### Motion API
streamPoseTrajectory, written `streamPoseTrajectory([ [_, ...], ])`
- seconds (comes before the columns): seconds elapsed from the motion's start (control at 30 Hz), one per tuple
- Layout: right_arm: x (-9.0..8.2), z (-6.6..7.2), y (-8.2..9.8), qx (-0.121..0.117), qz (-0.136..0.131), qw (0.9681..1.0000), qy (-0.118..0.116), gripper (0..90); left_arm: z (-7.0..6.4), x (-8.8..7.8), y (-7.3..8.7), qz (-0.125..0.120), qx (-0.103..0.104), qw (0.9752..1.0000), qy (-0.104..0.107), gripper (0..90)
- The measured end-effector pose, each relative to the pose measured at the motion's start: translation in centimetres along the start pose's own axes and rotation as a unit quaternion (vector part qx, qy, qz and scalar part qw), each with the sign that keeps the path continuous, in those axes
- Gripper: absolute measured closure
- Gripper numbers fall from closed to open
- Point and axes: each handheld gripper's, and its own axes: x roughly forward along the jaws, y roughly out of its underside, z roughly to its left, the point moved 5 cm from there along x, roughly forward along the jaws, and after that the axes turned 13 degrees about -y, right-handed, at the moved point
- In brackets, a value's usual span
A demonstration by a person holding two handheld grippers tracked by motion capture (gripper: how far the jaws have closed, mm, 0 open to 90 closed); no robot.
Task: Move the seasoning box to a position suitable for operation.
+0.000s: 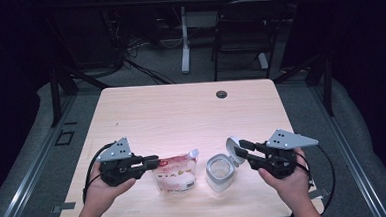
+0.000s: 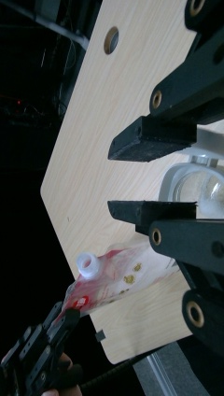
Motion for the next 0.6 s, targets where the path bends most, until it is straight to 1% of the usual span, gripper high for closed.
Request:
streamPoseTrajectory([
  [0.13, 0.7, 0.3, -0.3, -0.004, 0.007, 0.9999, -0.011, 70.0, -0.1, 0.1, 0.1, 0.004, 0.004, 1.0, -0.002, 77.4],
  [0.2, 1.2, 0.4, -0.5, -0.003, 0.014, 0.9997, -0.021, 70.8, -0.1, 0.1, 0.1, 0.004, 0.003, 1.0, 0.0, 76.7],
  [0.33, 2.2, 0.7, -0.5, 0.004, 0.02, 0.9992, -0.036, 71.4, 0.1, 0.1, 0.3, 0.006, -0.004, 1.0, -0.001, 75.7],
  [0.37, 2.3, 0.7, -0.6, 0.003, 0.02, 0.9991, -0.038, 71.5, 0.1, 0.1, 0.3, 0.007, -0.005, 1.0, -0.002, 75.5],
  [0.43, 2.6, 0.8, -0.6, -0.007, 0.02, 0.9991, -0.038, 71.4, 0.3, 0.1, 0.3, 0.006, -0.005, 1.0, -0.003, 75.2],
  [0.53, 3.0, 0.9, -0.8, -0.011, 0.019, 0.9991, -0.037, 70.1, 0.3, 0.0, 0.3, 0.006, -0.006, 1.0, -0.004, 75.2],
  [0.6, 3.1, 1.0, -0.9, -0.018, 0.022, 0.9989, -0.036, 68.9, 0.3, 0.0, 0.4, 0.006, -0.007, 1.0, -0.004, 75.2],
])
